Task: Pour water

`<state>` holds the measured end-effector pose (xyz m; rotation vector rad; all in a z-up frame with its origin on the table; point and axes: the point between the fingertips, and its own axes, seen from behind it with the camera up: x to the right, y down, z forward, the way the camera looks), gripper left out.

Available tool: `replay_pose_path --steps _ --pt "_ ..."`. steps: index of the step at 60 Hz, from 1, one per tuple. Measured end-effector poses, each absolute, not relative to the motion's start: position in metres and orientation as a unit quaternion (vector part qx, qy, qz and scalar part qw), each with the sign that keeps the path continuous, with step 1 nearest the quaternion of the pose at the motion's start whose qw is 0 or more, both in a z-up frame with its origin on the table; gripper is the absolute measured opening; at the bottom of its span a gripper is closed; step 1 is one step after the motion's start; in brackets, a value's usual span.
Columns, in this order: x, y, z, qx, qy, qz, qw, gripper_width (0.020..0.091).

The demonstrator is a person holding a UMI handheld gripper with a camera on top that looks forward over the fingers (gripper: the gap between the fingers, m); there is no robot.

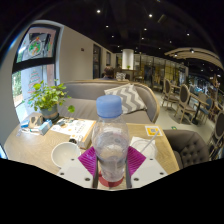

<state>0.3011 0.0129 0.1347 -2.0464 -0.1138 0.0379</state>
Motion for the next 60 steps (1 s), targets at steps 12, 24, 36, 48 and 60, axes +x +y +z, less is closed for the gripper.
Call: replay_pose_path --steps 12,24,36,48,60 --pt "0.296 0.024 0.098 -0.856 -0.038 0.065 0.511 0.0372" --pt "0.300 0.021 0.071 -0.857 -0.038 0.073 0.509 0.0381" --pt "0.297 0.018 0.071 -0.854 -0.046 0.071 0.513 0.0471" --pt "0.301 0.005 0.064 -0.877 -0.034 0.055 0.476 0.0743" --pt "0.308 -0.039 0.091 -0.886 -0.025 0.019 0.463 0.0856"
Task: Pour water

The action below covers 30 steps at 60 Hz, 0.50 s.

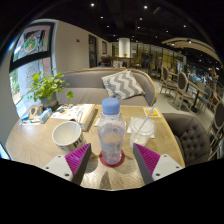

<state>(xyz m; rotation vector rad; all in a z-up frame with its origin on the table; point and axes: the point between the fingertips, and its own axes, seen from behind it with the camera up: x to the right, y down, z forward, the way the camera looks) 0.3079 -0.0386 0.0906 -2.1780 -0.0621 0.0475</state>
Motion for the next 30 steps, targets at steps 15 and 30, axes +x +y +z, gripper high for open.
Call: replay_pose_path --steps 15,30 --pt "0.279 -0.145 0.139 -0.906 0.008 -0.015 0.423 0.0858" --pt "0.229 -0.232 0.178 -0.912 0.018 -0.023 0.410 0.0854"
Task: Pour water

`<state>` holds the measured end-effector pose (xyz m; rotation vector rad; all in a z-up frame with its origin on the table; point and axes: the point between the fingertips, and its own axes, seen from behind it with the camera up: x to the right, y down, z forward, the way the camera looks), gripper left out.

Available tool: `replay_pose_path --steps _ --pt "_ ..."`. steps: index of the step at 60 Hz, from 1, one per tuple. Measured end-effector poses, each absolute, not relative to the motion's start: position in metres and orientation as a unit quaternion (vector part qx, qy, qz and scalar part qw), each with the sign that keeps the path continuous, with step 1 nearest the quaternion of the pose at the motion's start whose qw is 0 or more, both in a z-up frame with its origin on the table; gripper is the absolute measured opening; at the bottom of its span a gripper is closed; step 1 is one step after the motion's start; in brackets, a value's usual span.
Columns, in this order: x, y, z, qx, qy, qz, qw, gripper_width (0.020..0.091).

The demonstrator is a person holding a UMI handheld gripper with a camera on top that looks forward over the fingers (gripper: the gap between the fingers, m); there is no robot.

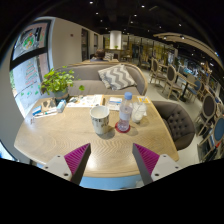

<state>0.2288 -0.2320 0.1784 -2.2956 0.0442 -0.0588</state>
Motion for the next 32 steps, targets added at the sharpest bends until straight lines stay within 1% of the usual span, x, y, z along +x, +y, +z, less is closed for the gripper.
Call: replay_pose_path --steps 14,32 --pt "0.215 -0.265 0.194 -0.909 0.027 -0.034 0.415 0.0853" --pt "0.215 -0.268 0.205 -0.903 0.023 -0.044 0.427 0.0857"
